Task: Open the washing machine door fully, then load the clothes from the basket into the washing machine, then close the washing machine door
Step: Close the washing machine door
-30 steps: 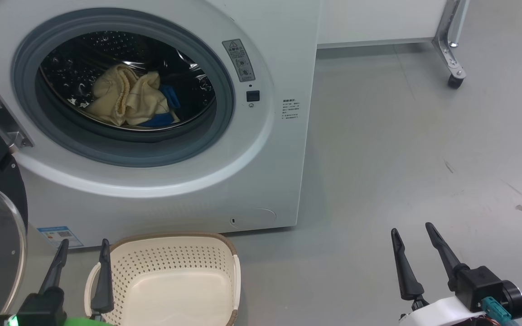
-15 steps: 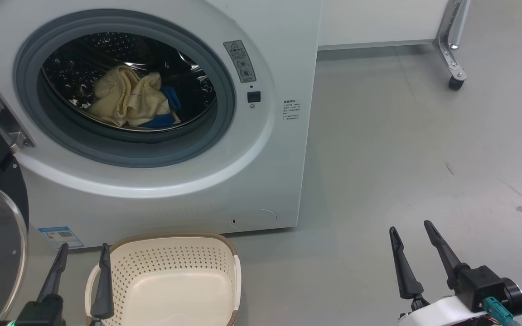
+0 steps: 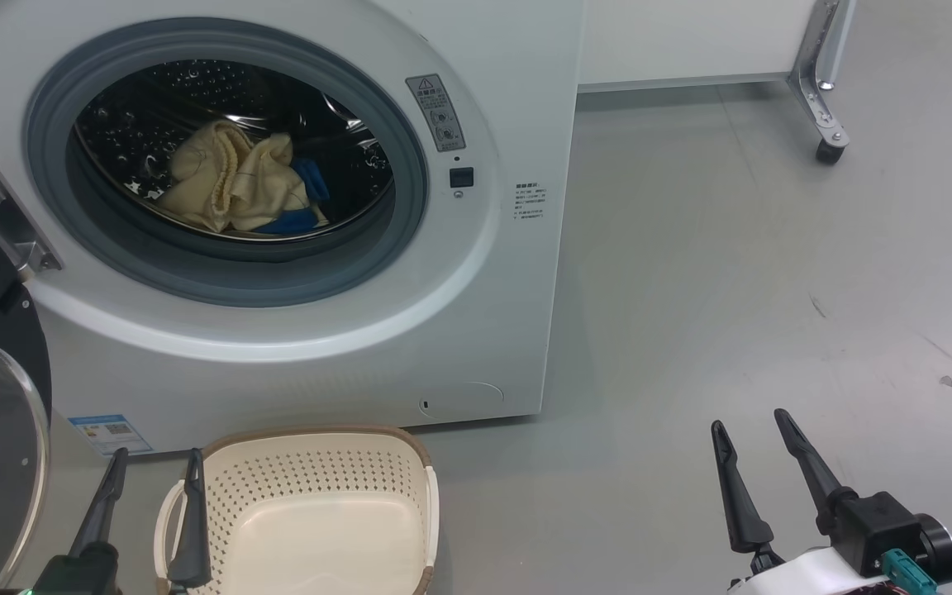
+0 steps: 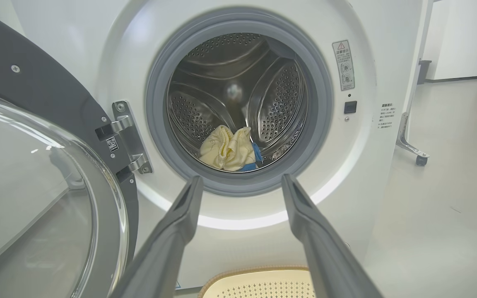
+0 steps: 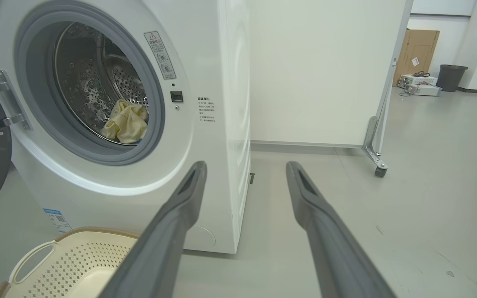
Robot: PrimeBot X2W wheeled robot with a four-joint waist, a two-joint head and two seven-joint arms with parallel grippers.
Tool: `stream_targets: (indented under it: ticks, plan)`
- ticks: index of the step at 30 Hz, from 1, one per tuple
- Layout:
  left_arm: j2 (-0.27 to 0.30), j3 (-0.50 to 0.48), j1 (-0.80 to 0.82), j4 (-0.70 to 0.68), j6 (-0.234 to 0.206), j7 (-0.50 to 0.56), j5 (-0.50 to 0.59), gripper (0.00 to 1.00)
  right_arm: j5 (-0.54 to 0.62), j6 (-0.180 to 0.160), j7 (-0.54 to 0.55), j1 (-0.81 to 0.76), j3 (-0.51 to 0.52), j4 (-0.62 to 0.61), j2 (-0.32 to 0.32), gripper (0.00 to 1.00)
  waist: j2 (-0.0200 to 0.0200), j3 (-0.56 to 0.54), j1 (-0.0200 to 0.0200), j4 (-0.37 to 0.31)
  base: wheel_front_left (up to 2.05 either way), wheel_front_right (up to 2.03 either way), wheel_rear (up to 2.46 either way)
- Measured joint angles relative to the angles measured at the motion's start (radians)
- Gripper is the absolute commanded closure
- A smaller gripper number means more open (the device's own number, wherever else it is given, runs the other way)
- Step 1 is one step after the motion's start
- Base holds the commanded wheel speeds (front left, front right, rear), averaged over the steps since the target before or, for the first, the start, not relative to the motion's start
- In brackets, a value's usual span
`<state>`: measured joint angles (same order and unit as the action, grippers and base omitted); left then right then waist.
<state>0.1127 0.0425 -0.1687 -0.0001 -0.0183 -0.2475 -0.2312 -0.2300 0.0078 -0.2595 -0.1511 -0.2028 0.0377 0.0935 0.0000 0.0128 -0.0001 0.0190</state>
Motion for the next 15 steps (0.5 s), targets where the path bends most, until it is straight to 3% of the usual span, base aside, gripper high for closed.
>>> stream_targets:
  ticks: [15]
  plan:
    - [0.001,0.008,-0.003,-0.015,-0.004,0.010,0.003,0.00,0.001,0.000,0.000,-0.003,0.000,-0.006,-0.002,0.00,0.0000,0.003,0.0000,0.011,-0.59,0.59,0.00]
